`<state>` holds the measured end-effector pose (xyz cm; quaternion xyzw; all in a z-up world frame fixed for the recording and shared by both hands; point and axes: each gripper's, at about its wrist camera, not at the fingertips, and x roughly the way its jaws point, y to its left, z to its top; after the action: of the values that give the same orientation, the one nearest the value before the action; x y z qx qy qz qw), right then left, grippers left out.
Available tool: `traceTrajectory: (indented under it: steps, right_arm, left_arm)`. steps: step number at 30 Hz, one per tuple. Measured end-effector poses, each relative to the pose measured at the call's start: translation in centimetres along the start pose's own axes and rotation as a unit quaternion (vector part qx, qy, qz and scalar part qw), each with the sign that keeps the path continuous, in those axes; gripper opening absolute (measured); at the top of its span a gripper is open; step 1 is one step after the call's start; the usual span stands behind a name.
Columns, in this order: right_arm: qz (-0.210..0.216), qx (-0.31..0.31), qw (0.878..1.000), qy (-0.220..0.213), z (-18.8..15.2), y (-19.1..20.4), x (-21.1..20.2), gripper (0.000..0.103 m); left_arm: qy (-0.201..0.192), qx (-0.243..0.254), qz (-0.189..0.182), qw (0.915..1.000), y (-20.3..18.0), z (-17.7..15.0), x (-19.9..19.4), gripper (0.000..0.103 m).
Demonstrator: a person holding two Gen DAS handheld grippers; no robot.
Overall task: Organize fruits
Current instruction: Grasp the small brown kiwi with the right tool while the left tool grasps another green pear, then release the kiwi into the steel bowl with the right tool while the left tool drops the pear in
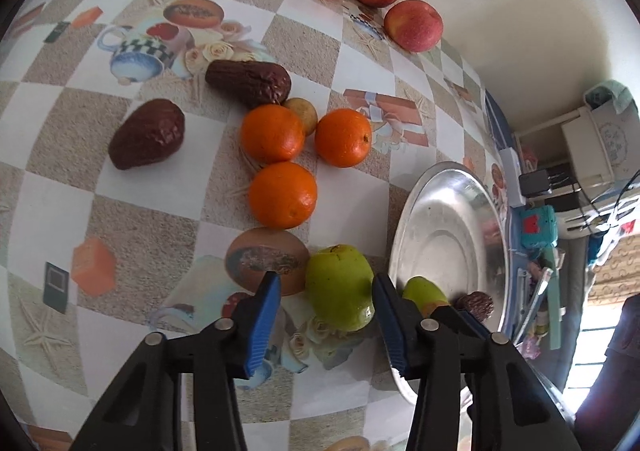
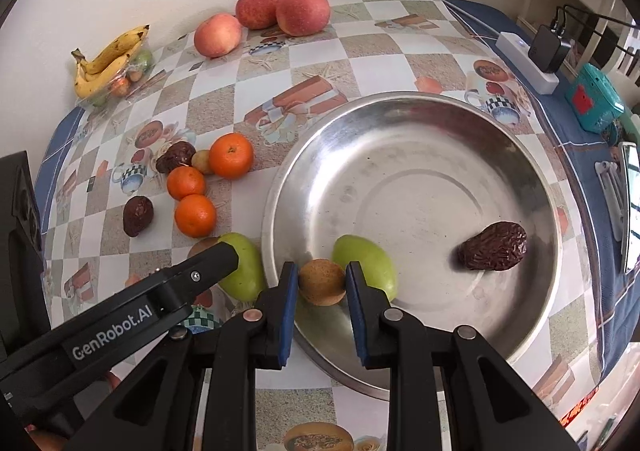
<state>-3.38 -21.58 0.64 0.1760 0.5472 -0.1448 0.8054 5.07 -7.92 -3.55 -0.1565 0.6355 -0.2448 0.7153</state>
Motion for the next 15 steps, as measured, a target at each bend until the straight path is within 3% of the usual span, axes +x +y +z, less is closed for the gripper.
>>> traceTrajectory:
  steps: [4,12,15]
  right_arm:
    - [0.002,0.008,1.0,-0.001,0.1,-0.4,0.0,0.026]
    - [0.0,0.016,1.0,-0.007,0.3,-0.8,0.0,0.026]
    - [-0.002,0.025,1.0,-0.013,0.5,-1.3,-0.2,0.026]
  left_arm:
    - [0.012,-0.012,-0.024,0.9996,-0.1,-0.1,0.4,0.038]
    - [-0.004,-0.026,-0.017,0.9995,0.3,0.2,-0.3,0.037]
    - [-0.015,-0.026,-0.03,0.9991,0.1,0.5,-1.1,0.037]
